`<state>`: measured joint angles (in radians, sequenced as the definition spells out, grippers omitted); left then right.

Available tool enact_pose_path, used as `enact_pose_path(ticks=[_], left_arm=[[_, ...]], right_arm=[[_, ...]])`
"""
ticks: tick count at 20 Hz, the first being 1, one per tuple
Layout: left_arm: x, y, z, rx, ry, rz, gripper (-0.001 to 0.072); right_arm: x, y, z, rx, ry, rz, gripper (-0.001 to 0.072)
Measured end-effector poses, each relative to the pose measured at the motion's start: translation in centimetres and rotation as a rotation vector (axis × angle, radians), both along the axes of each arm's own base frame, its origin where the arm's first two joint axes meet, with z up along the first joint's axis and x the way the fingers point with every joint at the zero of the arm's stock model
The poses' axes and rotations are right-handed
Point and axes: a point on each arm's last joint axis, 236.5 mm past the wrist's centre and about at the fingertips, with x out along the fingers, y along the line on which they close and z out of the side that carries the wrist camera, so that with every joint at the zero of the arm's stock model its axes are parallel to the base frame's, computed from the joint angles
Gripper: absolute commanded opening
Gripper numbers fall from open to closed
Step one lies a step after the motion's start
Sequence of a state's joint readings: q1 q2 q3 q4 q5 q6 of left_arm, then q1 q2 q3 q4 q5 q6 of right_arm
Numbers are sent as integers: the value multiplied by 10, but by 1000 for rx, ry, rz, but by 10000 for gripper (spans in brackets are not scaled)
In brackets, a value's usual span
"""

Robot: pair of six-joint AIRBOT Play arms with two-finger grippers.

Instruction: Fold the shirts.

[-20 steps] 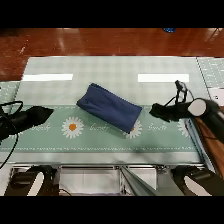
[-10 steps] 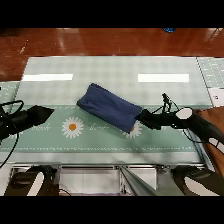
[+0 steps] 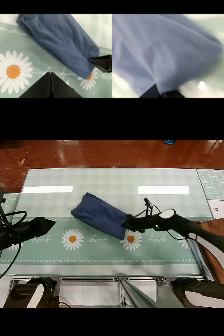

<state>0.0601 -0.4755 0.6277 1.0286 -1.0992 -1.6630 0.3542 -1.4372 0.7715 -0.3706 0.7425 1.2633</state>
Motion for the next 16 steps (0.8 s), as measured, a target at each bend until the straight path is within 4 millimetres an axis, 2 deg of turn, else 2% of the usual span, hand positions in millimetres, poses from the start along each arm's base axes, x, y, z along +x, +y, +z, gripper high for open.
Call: enact_pose_path(ticks=[2, 5, 7, 9, 11, 13, 16], left_arm=[[0, 0, -1, -1, 3, 0, 21], [0, 0, -1, -1, 6, 0, 21], [0, 0, -1, -1, 6, 0, 21], [0, 0, -2, -1, 6, -1, 21], [0, 0, -2, 5, 3, -7, 21], [0, 0, -2, 10, 1, -13, 21], [-1, 0, -3, 15, 3, -19, 21]], right_arm=[[15, 18, 26, 33, -69, 72, 24], [49, 37, 83, 61, -214, 147, 24], [71, 41, 128, 64, -310, 183, 24], [91, 36, 175, 58, -406, 202, 24], [104, 20, 215, 30, -480, 219, 24], [117, -7, 250, -13, -542, 202, 24], [132, -68, 294, -99, -596, 110, 24]])
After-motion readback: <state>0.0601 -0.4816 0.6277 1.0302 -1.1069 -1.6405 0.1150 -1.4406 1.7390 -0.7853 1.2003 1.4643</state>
